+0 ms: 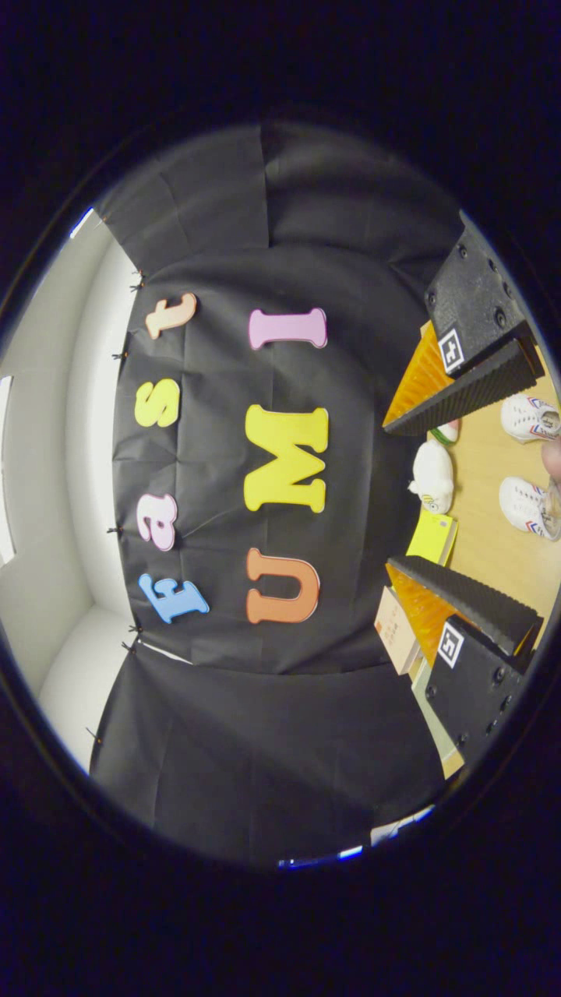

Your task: Open the storage box then place both shoes into the box .Put the left shoe in first, then the right shoe, with the right side of both shoes facing outward in a uniform manner.

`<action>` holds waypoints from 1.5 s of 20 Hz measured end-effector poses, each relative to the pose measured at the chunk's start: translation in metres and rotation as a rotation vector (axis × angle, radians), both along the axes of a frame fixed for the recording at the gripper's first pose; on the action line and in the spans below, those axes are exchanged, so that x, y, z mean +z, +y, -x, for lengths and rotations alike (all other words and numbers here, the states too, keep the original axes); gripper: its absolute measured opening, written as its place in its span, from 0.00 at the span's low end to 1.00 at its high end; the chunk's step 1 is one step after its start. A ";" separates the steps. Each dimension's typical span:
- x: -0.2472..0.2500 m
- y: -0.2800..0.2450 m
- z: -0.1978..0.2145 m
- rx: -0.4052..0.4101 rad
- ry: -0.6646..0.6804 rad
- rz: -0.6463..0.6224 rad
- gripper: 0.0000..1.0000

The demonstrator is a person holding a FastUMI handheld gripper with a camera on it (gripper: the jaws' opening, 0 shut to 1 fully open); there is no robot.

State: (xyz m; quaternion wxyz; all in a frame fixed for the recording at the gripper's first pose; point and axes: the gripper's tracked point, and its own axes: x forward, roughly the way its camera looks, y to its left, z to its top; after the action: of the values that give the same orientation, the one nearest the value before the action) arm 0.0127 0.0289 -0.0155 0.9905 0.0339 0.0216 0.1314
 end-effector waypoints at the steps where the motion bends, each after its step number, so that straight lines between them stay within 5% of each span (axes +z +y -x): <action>1: -0.002 0.002 -0.002 0.011 0.003 -0.006 1.00; 20: -0.074 0.085 -0.007 0.288 0.187 -0.015 1.00; 30: -0.167 0.189 0.041 0.607 0.565 -0.177 1.00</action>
State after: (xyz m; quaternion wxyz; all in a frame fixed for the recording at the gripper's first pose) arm -0.0280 0.2176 -0.1826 0.8553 0.1458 0.2898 0.4040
